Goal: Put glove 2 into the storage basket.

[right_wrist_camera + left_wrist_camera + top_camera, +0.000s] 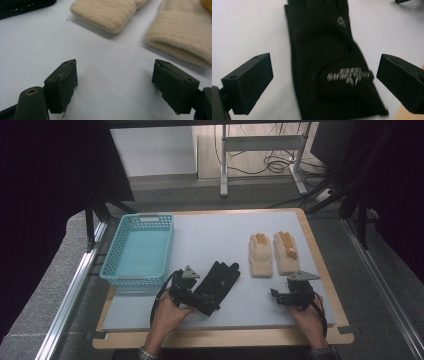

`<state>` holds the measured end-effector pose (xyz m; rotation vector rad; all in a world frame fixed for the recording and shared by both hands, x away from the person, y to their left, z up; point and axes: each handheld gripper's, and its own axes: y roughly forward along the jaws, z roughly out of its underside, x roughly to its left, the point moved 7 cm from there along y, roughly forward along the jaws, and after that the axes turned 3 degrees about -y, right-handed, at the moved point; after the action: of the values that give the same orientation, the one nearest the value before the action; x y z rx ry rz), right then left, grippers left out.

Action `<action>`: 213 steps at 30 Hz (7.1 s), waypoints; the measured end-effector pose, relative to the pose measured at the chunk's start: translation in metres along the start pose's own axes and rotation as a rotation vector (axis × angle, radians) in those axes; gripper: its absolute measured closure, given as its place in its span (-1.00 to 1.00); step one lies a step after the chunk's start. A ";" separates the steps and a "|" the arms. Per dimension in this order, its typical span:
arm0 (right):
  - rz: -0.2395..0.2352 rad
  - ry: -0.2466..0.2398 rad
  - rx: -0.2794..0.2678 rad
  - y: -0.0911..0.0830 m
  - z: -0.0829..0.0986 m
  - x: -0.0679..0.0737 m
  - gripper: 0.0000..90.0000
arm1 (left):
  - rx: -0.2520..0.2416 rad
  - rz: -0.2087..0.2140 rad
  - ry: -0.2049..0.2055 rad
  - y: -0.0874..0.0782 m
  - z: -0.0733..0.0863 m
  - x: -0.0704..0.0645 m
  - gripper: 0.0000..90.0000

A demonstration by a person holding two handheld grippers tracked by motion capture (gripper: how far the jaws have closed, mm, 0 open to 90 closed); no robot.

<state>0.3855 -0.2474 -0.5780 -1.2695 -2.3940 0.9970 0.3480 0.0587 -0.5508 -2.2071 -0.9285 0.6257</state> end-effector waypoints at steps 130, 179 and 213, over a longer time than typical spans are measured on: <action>-0.006 -0.001 -0.001 0.001 0.000 0.001 -0.59 | 0.281 -0.521 -0.382 -0.075 -0.007 0.264 0.31; -0.003 -0.002 0.000 0.000 0.000 0.001 -0.59 | 0.030 -0.290 -0.268 -0.098 -0.033 0.215 -0.97; 0.000 -0.002 0.001 0.001 0.000 0.001 -0.59 | -0.138 -0.073 0.076 -0.059 -0.023 0.038 -0.97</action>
<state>0.3852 -0.2464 -0.5785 -1.2684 -2.3945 0.9995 0.3604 0.1105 -0.4995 -2.2896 -1.0356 0.4525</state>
